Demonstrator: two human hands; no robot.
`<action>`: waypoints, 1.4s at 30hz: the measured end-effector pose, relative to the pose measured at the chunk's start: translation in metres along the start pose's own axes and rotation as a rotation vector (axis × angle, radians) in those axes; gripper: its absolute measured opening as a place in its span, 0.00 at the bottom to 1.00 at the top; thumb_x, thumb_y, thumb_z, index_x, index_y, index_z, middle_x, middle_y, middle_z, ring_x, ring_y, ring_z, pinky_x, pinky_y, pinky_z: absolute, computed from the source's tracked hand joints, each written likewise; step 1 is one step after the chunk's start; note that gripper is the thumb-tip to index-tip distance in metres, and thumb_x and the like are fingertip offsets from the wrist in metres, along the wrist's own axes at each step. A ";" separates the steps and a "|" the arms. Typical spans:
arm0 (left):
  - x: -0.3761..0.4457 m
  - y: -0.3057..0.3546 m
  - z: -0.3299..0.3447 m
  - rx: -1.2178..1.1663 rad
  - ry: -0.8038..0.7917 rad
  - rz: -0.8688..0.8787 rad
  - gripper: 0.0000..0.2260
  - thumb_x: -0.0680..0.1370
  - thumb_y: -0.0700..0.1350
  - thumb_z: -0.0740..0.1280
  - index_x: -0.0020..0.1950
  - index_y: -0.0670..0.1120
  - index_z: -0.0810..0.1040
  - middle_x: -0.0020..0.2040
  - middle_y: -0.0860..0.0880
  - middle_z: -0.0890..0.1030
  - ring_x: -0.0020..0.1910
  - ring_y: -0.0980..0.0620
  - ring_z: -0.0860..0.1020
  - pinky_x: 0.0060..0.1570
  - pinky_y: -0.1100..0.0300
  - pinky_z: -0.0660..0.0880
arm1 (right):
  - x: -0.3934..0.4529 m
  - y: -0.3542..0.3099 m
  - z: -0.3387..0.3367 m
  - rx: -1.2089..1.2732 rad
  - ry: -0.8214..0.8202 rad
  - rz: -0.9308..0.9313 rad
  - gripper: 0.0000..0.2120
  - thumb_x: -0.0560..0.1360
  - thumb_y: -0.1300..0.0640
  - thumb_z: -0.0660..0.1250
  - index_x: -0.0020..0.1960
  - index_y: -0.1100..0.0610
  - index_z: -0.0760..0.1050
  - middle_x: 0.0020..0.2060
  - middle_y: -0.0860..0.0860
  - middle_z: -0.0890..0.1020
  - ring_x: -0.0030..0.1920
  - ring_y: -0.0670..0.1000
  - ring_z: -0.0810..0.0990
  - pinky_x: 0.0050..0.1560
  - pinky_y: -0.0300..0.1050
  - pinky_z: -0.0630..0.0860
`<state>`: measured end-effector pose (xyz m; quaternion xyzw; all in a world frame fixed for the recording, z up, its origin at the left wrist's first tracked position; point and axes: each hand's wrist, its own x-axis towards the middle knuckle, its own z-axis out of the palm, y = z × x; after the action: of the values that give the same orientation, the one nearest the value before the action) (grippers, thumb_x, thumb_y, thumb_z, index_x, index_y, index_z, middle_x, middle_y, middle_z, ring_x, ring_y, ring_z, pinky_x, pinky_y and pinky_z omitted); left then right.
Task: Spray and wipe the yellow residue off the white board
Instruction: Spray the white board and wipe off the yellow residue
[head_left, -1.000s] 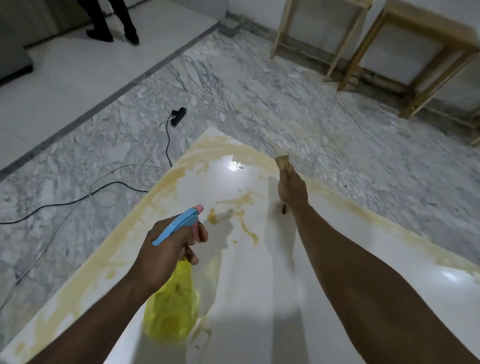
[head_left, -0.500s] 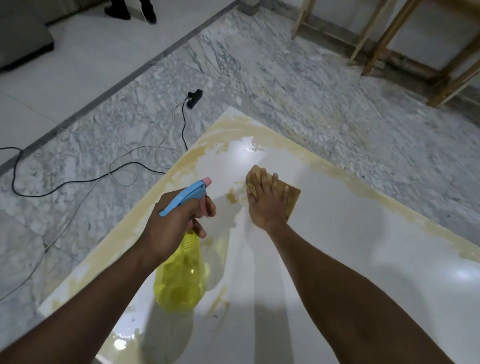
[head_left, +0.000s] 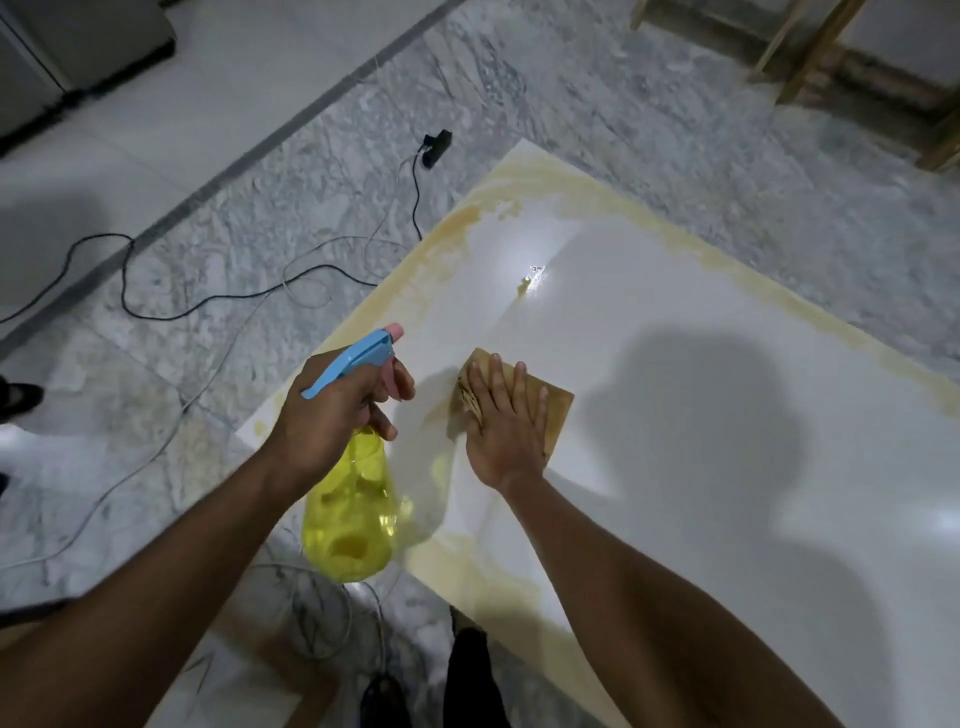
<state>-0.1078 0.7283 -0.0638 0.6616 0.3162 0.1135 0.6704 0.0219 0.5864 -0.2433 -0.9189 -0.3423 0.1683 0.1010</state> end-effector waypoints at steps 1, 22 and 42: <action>-0.009 -0.003 -0.004 0.002 0.002 -0.004 0.14 0.68 0.37 0.58 0.42 0.25 0.74 0.50 0.41 0.83 0.37 0.53 0.82 0.29 0.59 0.77 | -0.010 -0.005 0.005 -0.007 0.002 -0.003 0.32 0.79 0.41 0.38 0.83 0.42 0.41 0.83 0.43 0.39 0.83 0.55 0.35 0.80 0.61 0.34; -0.124 -0.024 -0.029 -0.033 -0.017 -0.037 0.16 0.68 0.37 0.57 0.43 0.24 0.74 0.46 0.36 0.82 0.35 0.53 0.82 0.28 0.59 0.77 | -0.108 -0.023 -0.061 1.371 -0.165 0.615 0.32 0.81 0.36 0.60 0.77 0.57 0.69 0.71 0.53 0.76 0.71 0.58 0.74 0.73 0.59 0.70; 0.102 0.030 0.035 -0.063 -0.010 -0.016 0.14 0.66 0.38 0.59 0.40 0.27 0.75 0.45 0.39 0.83 0.32 0.51 0.79 0.27 0.61 0.75 | 0.196 0.097 -0.195 0.964 0.285 0.388 0.26 0.84 0.38 0.54 0.59 0.59 0.77 0.47 0.55 0.80 0.46 0.55 0.78 0.48 0.46 0.72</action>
<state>-0.0008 0.7612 -0.0655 0.6381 0.3142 0.1148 0.6934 0.2925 0.6305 -0.1393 -0.8285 -0.0331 0.1955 0.5236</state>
